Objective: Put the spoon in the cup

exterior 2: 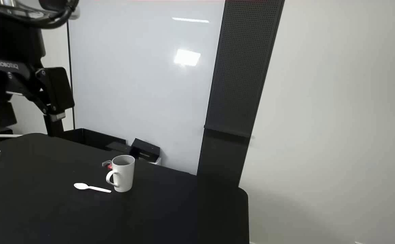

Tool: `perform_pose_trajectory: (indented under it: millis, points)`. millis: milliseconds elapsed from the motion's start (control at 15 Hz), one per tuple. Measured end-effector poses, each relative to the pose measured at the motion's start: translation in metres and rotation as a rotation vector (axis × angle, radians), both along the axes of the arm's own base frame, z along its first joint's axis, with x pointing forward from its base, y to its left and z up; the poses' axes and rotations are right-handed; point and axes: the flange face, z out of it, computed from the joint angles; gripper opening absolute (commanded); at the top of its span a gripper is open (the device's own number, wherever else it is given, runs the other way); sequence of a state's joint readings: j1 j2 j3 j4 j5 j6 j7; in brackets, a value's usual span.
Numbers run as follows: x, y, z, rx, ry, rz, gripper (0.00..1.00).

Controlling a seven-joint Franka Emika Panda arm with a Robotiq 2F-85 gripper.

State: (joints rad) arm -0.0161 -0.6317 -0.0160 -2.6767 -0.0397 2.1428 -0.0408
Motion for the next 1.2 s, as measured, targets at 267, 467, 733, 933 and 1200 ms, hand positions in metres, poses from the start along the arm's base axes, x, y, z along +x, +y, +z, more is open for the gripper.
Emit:
perform_pose_trajectory:
  millis: [267,467,733,933,1200]
  points:
    - [0.000,0.000,0.000,0.000,0.000,0.000,1.00]
    - [0.000,0.000,0.000,0.000,0.000,0.000,1.00]
    - [0.000,0.000,0.000,0.002,0.000,0.002,1.00]
    - [0.005,0.001,-0.006,0.008,0.019,0.016,1.00]
    - [0.027,0.002,-0.022,0.021,0.067,0.024,1.00]
